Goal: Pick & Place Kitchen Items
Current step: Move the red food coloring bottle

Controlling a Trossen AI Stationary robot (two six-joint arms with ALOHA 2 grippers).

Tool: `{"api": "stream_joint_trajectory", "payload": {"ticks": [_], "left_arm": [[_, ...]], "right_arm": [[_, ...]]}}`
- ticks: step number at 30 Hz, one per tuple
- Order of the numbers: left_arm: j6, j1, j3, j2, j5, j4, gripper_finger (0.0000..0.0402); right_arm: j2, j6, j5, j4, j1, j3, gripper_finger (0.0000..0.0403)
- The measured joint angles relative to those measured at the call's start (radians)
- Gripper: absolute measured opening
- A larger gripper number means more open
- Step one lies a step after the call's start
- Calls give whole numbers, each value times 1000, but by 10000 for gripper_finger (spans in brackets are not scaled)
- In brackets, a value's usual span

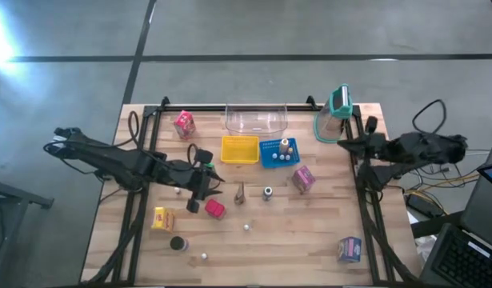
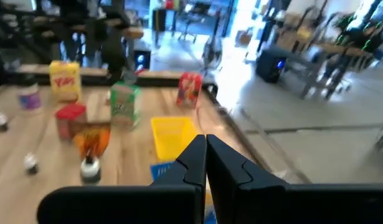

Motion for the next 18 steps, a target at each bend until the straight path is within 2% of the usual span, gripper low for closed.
{"api": "stream_joint_trajectory", "payload": {"ticks": [3,7,18], "left_arm": [[-7,0,0,0,1,-6,168],[-9,0,0,0,1,-10,168],[-57,0,1,0,10,11,168]], "right_arm": [[-56,12,-66,-94,-14,16,9],[-137,-8,-113,-123,-14,-5,8],[-261,-20,-119,-132,-14,-20,8]]}}
